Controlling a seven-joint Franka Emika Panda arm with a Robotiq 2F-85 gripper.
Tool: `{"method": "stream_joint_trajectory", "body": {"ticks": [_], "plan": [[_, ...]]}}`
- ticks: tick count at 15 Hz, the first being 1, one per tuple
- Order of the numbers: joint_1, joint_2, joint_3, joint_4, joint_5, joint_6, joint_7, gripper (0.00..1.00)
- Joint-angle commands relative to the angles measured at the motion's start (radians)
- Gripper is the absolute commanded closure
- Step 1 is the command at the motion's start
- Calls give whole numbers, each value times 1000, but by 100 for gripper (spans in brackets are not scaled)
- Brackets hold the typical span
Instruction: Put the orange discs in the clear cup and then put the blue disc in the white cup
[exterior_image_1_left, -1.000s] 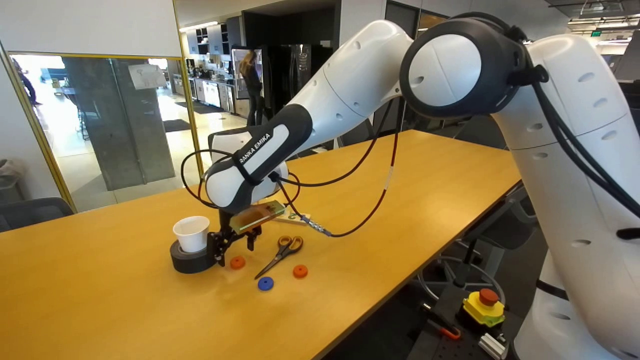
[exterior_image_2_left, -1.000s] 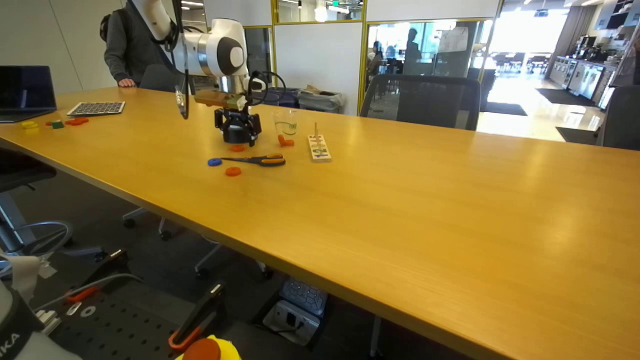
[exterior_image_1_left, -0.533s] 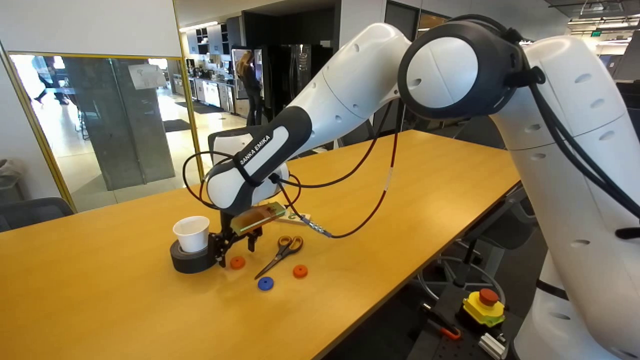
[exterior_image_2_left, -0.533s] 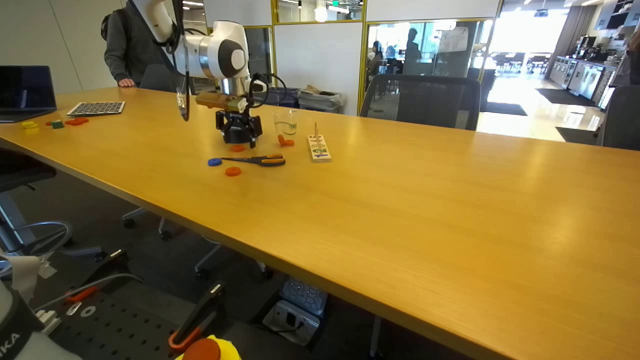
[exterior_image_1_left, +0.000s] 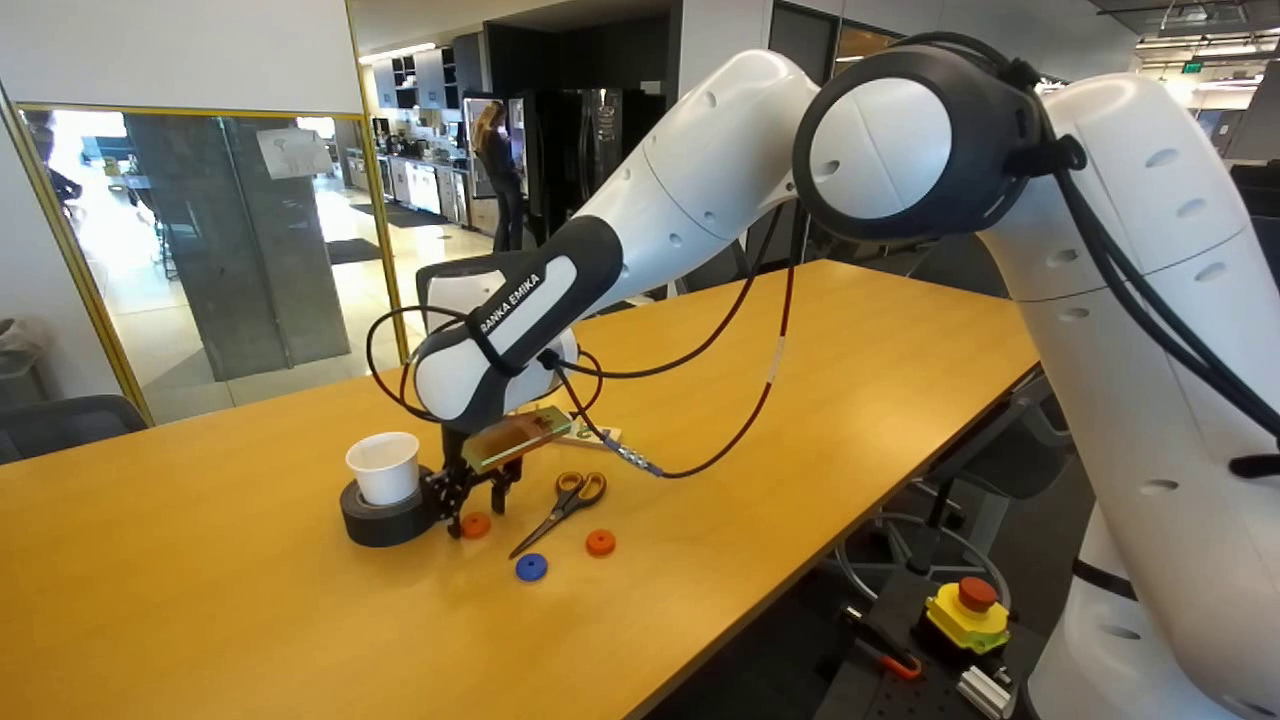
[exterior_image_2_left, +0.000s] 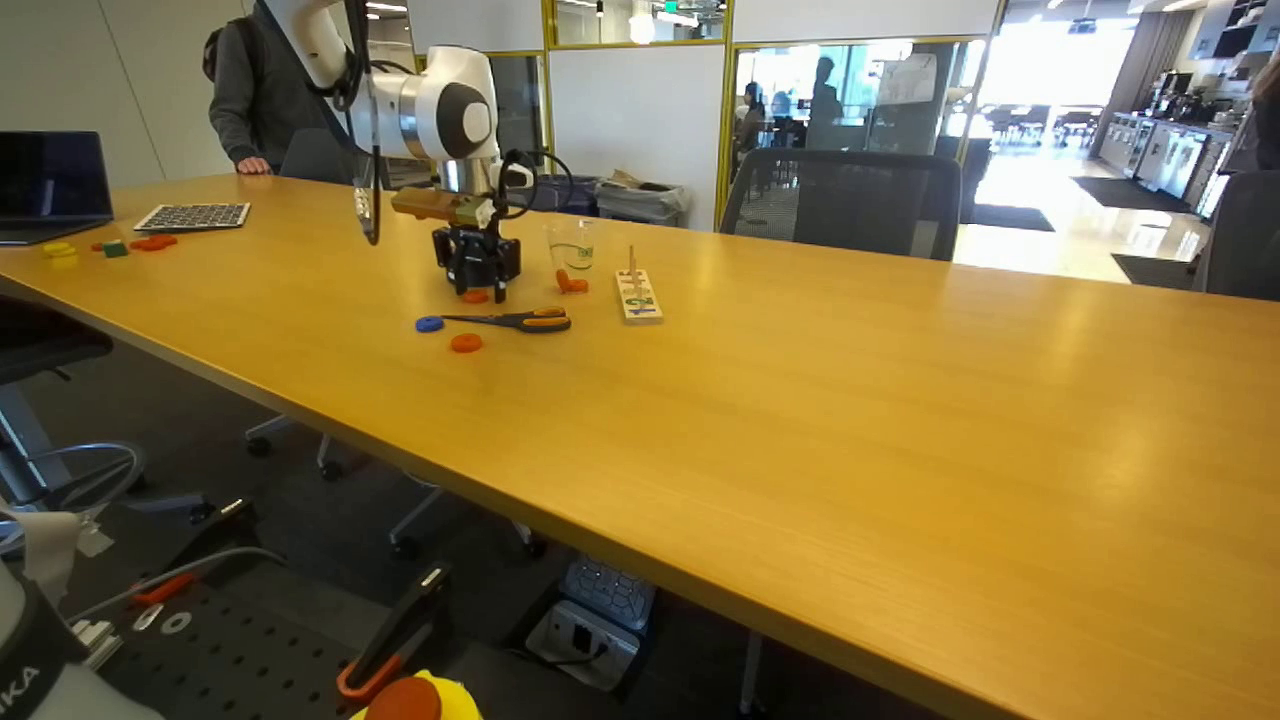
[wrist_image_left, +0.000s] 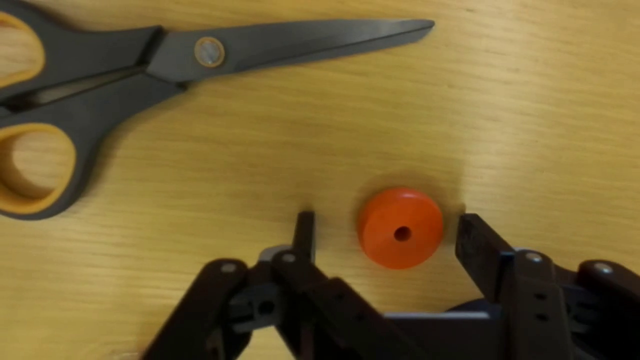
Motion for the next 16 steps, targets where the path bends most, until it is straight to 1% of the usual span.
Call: {"method": "stream_joint_trajectory", "body": {"ticks": [1,4,6,8,10,13,16], "plan": [[3,-4,-4,12,12,-18,-6,58],[9,-5,-15,27,0,-65,0,79],[13,-8,-16,40,-4,-103,1,79],[7,-32,-11,37,-9,-123,-24,79],[-25,-86,19,18,10,-106,-122,79],[-60,-174,32,2,24,-88,-228,79],[-73,-238,7,12,12,-71,-214,79]]}}
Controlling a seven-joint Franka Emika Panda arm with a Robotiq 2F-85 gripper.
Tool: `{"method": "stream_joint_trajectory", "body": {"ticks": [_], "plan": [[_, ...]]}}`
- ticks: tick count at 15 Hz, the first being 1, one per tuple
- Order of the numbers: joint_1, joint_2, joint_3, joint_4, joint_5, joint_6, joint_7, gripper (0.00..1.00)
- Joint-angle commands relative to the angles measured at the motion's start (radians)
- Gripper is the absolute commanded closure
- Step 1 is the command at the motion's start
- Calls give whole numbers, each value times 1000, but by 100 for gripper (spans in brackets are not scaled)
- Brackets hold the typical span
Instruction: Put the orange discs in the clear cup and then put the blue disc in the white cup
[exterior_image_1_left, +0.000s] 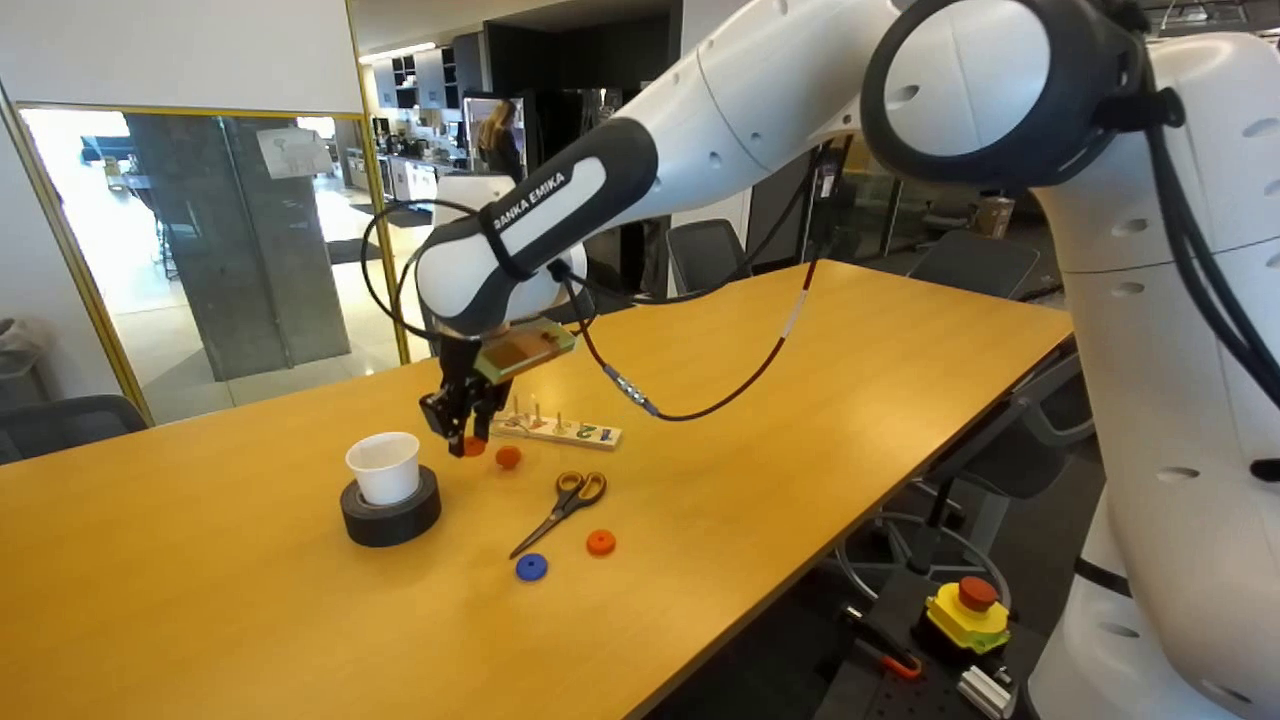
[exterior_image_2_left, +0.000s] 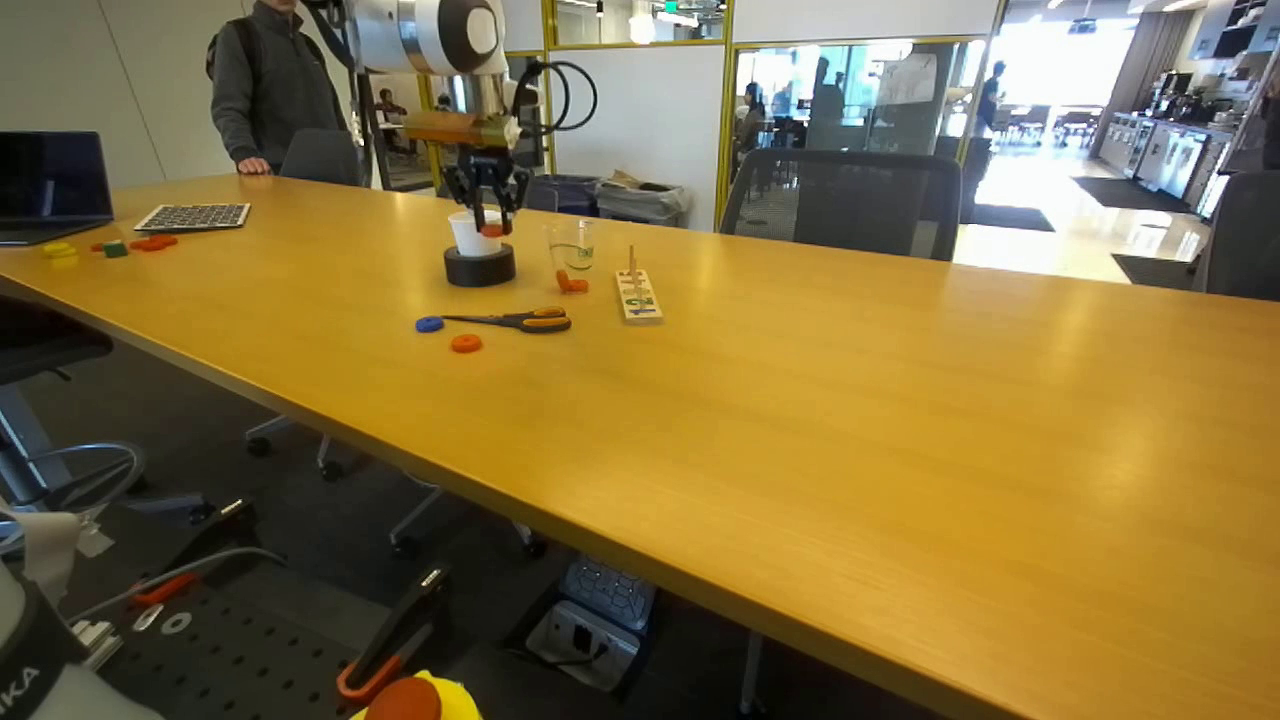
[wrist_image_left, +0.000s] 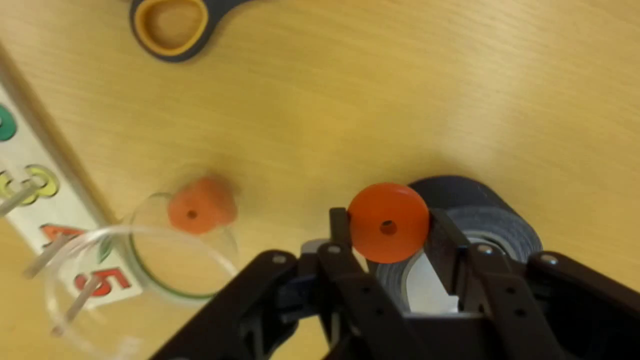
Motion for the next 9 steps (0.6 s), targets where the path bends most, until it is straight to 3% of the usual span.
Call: {"method": "stream_joint_trajectory", "body": {"ticks": [1,9], "plan": [[-32,-98,-11,-15,11,12,-17,79],[-35,-6,-73,95,-52,-28,31,79]]}}
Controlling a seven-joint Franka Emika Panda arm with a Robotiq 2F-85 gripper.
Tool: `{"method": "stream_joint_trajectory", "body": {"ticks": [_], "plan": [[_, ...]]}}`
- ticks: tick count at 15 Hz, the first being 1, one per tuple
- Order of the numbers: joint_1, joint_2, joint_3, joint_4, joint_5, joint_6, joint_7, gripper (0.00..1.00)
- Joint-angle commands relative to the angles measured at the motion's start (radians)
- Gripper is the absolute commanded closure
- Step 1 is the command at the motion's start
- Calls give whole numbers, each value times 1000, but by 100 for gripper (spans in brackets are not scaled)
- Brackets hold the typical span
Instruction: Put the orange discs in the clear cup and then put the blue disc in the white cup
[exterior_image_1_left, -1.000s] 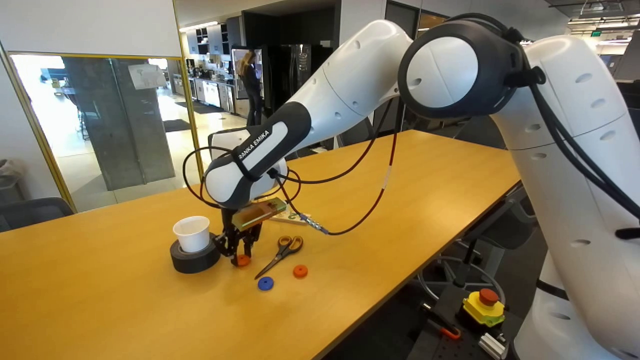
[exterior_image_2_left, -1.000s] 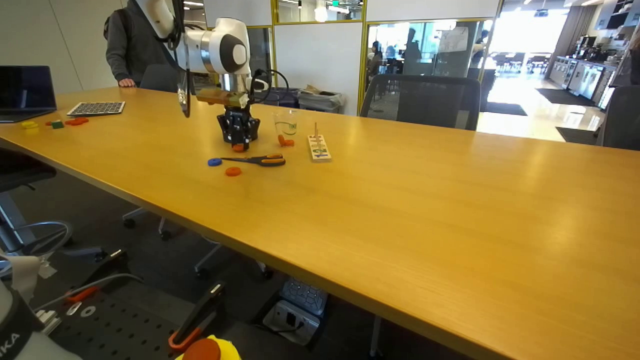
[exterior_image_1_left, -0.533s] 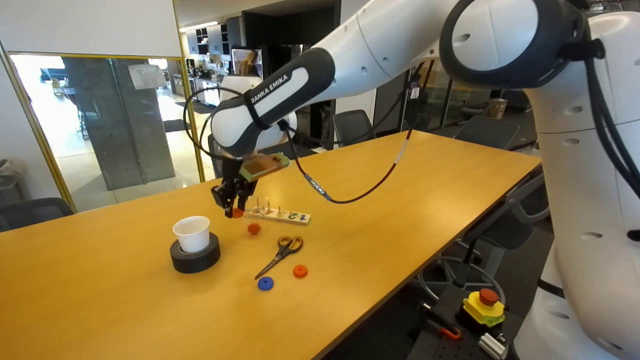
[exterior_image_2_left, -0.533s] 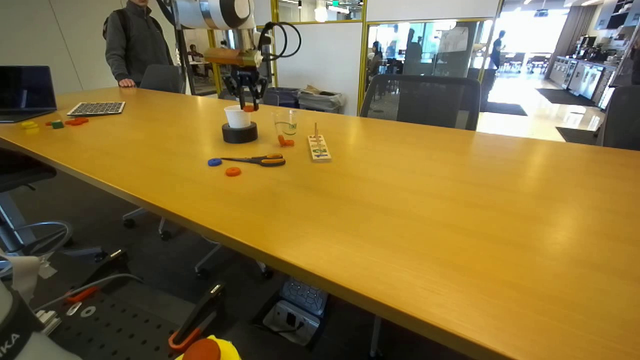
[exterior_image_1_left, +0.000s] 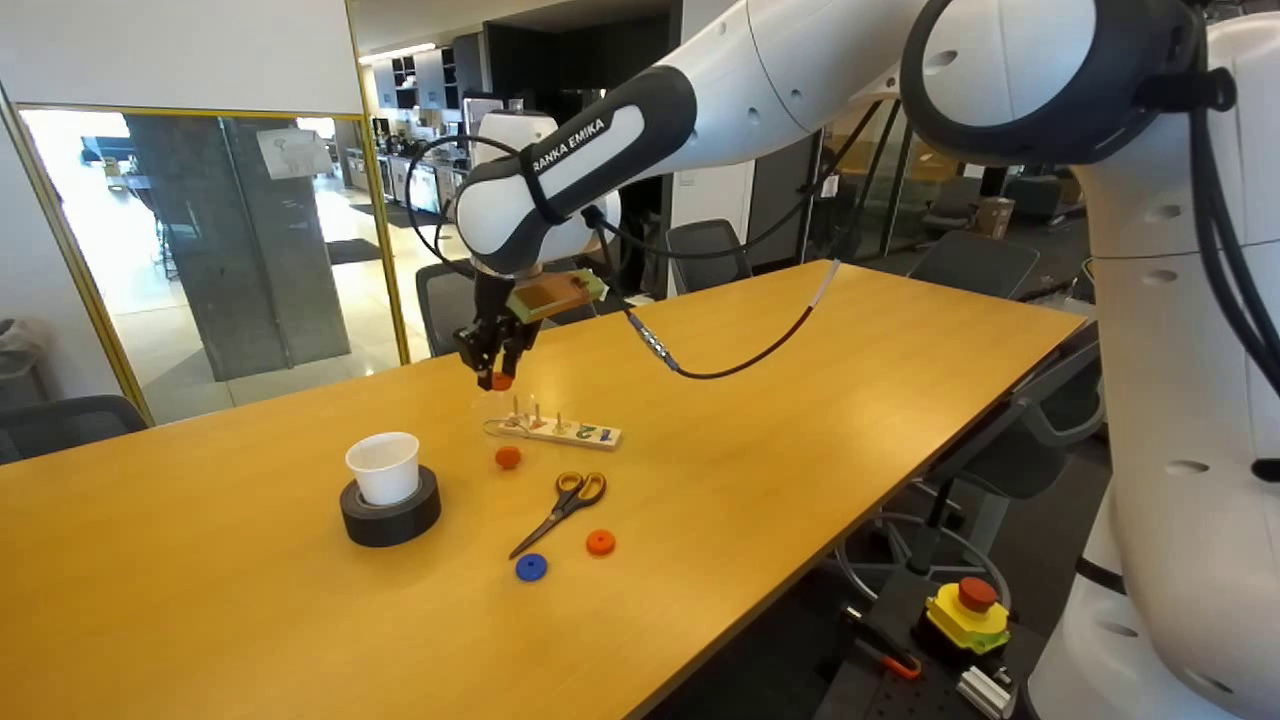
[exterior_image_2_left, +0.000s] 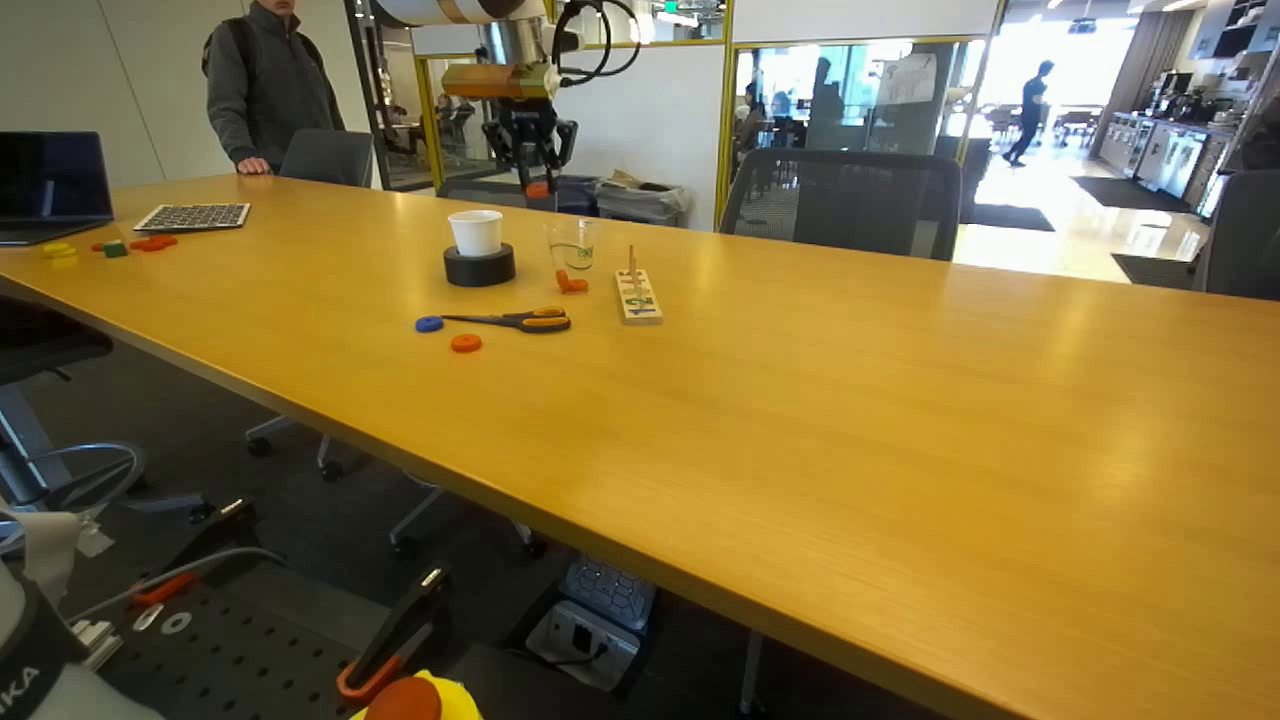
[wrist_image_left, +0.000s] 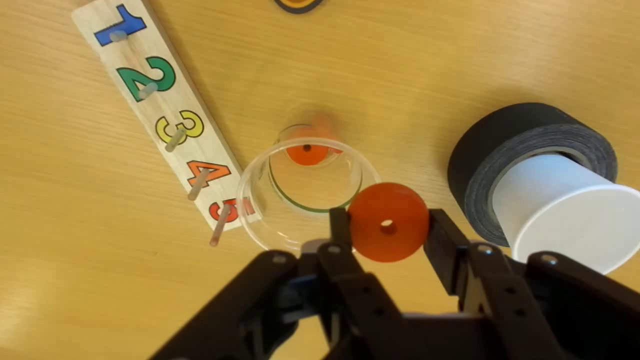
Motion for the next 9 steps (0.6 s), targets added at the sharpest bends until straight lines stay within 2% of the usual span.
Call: {"method": "stream_joint_trajectory", "body": {"ticks": [1,9], "plan": [[2,83,-18,97,-32,-35,31,79],[-2,205,-43,243,-32,-109,44,79]]}}
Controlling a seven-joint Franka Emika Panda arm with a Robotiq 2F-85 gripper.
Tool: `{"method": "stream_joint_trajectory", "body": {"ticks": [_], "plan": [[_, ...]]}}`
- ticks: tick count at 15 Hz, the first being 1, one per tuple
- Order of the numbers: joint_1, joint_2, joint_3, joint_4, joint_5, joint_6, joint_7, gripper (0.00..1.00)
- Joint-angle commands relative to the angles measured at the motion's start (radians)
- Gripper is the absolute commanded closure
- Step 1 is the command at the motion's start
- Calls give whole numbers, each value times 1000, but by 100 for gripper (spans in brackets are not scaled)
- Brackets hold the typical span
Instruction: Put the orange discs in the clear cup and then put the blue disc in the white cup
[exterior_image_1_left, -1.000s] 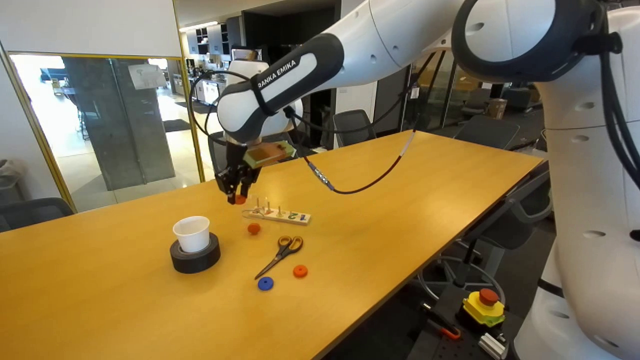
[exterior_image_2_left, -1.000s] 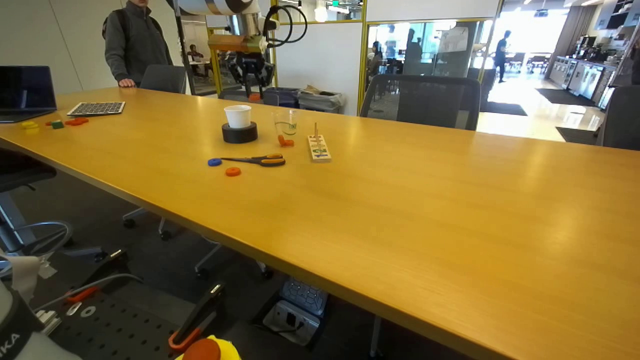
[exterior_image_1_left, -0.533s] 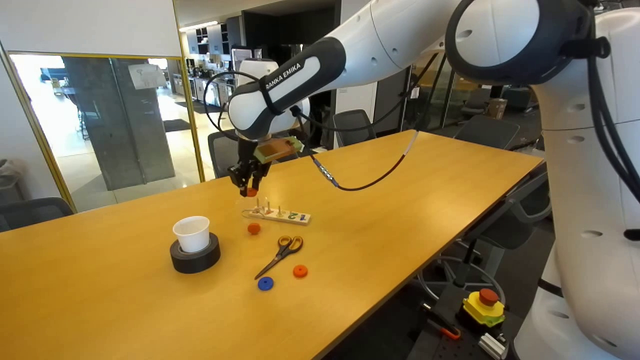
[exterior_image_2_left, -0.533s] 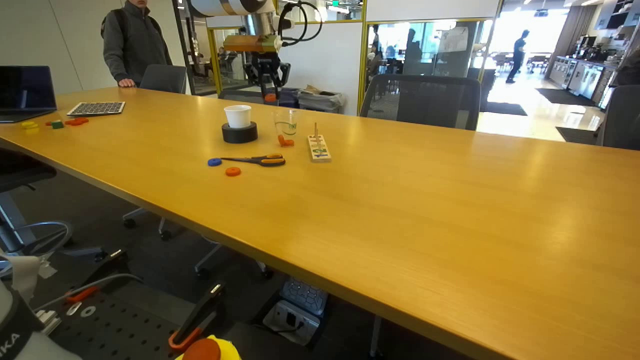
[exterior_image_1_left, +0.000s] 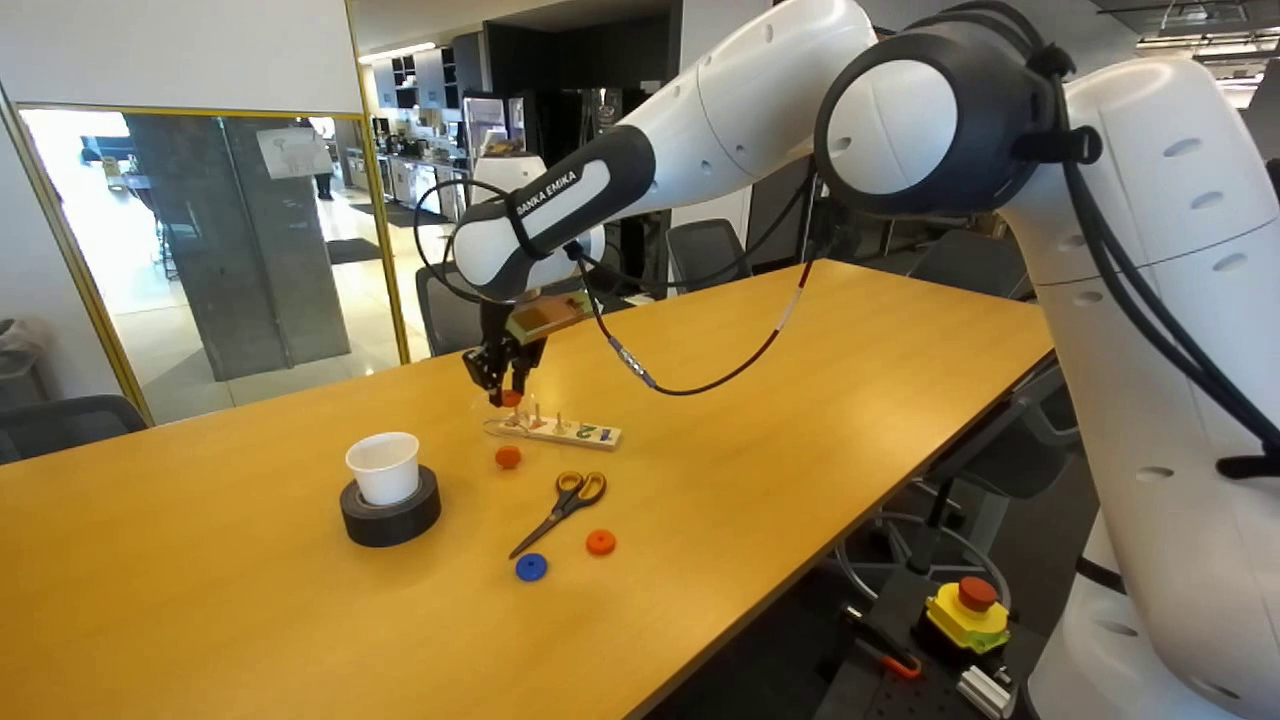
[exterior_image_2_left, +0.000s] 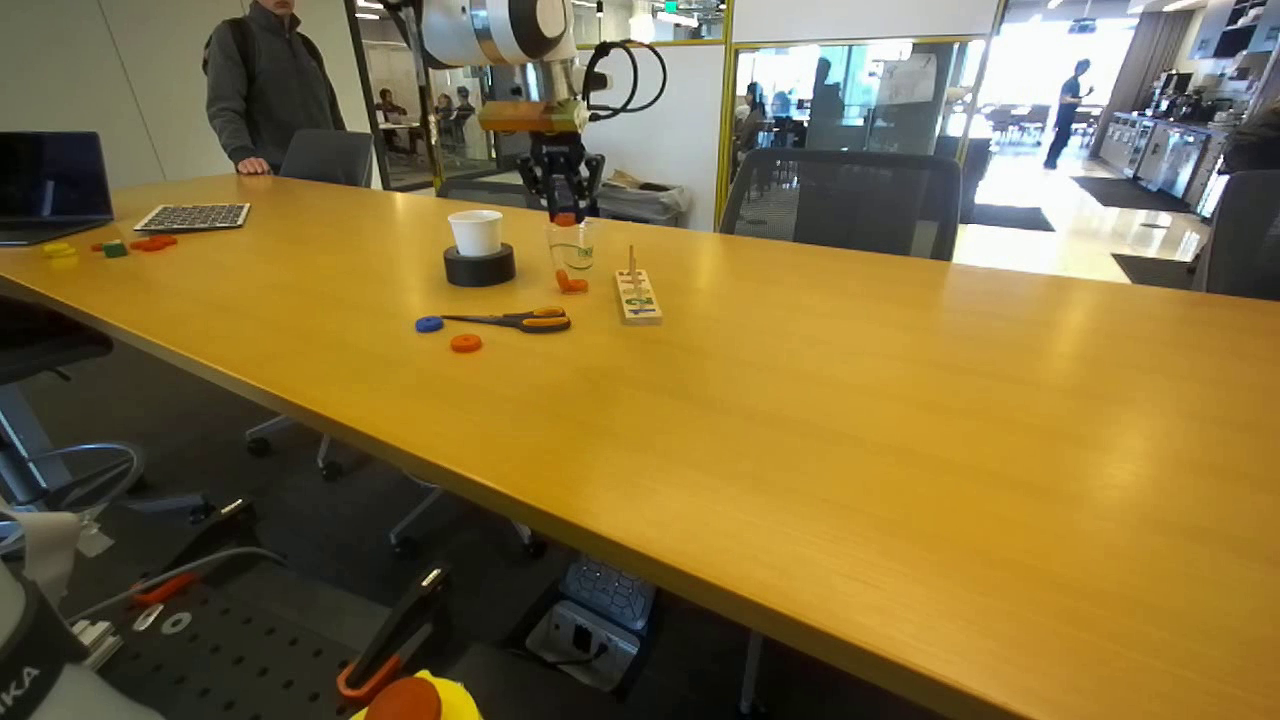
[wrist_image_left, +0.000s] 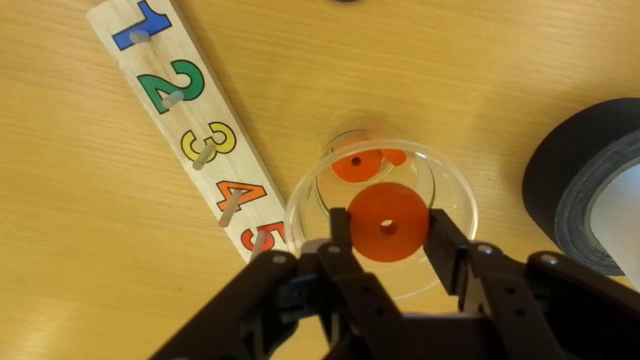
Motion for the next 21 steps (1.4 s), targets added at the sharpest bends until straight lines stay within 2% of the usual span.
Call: {"method": "stream_joint_trajectory", "body": {"ticks": [1,2,3,7,8,11,16,21], "plan": [[2,48,-6,96,-17,-55,34,79],[1,53,-5,106,-12,-70,37,33],[-1,52,-2,106,-7,-76,38,32],[10,-37,-8,12,-24,-68,59,3],[13,-67,-10,-19,-31,-59,66,0],[27,-200,-13,-165,-62,-50,101,0],[28,-427,18,-431,-52,-102,140,0],[24,-556,61,-675,-22,-23,171,0]]}}
